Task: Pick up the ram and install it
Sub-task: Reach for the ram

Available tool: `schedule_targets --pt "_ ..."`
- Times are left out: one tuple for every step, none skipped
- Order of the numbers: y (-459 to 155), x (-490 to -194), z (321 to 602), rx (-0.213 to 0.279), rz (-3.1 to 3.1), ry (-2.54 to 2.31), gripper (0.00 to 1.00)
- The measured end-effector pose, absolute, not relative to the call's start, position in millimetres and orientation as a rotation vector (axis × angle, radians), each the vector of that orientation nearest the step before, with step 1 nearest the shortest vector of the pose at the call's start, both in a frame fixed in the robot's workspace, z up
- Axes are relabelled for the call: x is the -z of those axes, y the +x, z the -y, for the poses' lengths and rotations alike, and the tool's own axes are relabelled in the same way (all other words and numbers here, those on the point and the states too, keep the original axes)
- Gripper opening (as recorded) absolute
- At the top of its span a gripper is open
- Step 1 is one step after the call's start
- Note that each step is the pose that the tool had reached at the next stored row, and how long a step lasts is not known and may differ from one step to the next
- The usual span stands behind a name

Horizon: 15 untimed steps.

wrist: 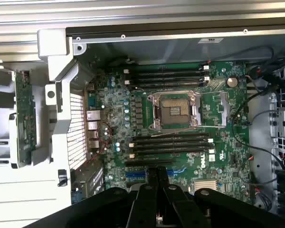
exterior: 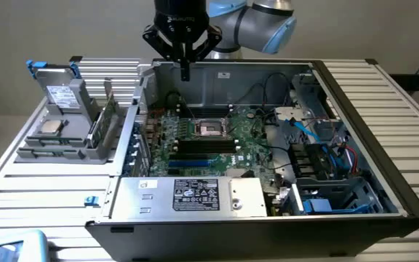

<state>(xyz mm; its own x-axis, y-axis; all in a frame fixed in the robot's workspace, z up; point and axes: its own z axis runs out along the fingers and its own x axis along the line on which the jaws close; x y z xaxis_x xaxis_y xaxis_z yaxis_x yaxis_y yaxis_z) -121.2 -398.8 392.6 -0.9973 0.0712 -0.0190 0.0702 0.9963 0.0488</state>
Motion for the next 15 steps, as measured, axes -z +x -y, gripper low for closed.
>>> schedule_targets --pt "-121.2 -392.6 398.8 -0.075 -3.118 0.11 0.11" --pt "-121.2 -392.6 398.8 -0.075 -3.118 0.11 0.11" --pt "-121.2 -392.6 398.8 -0.075 -3.118 0.11 0.11" --pt "-121.2 -392.6 398.8 -0.075 -3.118 0.11 0.11" --pt "-121.2 -392.6 398.8 -0.075 -3.118 0.11 0.11" --pt "-121.2 -392.6 398.8 -0.075 -3.118 0.11 0.11" --pt "-121.2 -392.6 398.8 -0.075 -3.118 0.11 0.11" --pt "-121.2 -392.6 398.8 -0.075 -3.118 0.11 0.11" --pt "-121.2 -392.6 398.8 -0.075 -3.118 0.11 0.11" --pt "-121.2 -392.6 398.8 -0.075 -3.118 0.11 0.11" --pt "-121.2 -392.6 398.8 -0.075 -3.118 0.11 0.11" --pt "-121.2 -392.6 398.8 -0.075 -3.118 0.11 0.11" --pt "-121.3 -392.6 398.8 -0.075 -3.118 0.11 0.11" --pt "-122.0 -392.7 398.8 -0.075 -3.118 0.111 0.11" --pt "-123.3 -392.7 398.8 -0.075 -3.118 0.11 0.11"
